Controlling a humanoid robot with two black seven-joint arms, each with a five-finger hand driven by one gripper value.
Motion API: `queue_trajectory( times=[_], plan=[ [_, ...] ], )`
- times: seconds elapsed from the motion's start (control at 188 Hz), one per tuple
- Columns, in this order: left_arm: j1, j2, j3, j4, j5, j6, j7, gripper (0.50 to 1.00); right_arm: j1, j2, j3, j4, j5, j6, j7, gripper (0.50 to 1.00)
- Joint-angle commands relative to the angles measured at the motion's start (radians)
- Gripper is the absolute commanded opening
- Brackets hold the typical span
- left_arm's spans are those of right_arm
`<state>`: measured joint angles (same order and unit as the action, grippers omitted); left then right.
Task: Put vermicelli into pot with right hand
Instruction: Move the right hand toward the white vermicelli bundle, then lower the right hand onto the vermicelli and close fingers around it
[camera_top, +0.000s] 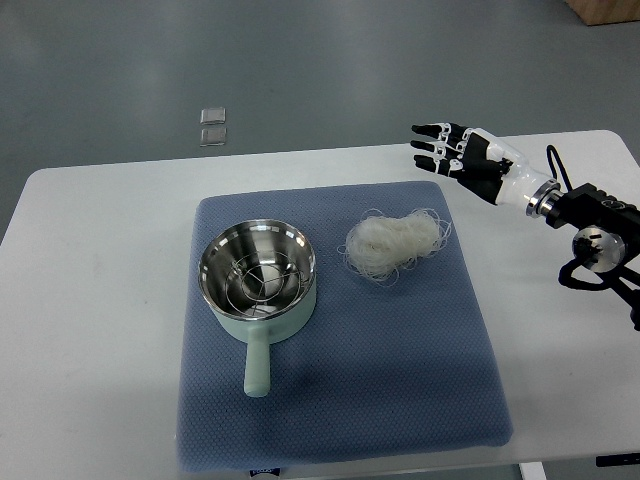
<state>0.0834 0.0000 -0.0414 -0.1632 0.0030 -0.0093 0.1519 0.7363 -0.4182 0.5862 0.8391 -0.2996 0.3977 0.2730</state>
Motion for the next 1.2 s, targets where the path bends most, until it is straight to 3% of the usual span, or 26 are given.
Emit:
queue_trajectory(
  times=[0.0, 0.181, 0.75, 1.197],
  plan=[
    [0.001, 0.0, 0.002, 0.001, 0.0, 0.002, 0.002, 1.0, 0.0, 0.003, 0.001, -0.002, -0.001, -0.002, -0.001, 0.926],
    [0.012, 0.0, -0.005, -0.001, -0.001, 0.002, 0.002, 1.0, 0.002, 0.007, -0.003, 0.0, -0.003, -0.051, -0.006, 0.926],
    [-0.045, 0.0, -0.005, 0.01, 0.0, 0.005, 0.0, 1.0, 0.063, -0.022, -0.006, 0.026, -0.127, -0.045, -0.005, 0.926],
    [-0.045, 0.0, -0.003, 0.01, 0.0, 0.005, 0.0, 1.0, 0.092, 0.013, -0.006, 0.075, -0.605, -0.071, 0.0, 0.926]
  ],
)
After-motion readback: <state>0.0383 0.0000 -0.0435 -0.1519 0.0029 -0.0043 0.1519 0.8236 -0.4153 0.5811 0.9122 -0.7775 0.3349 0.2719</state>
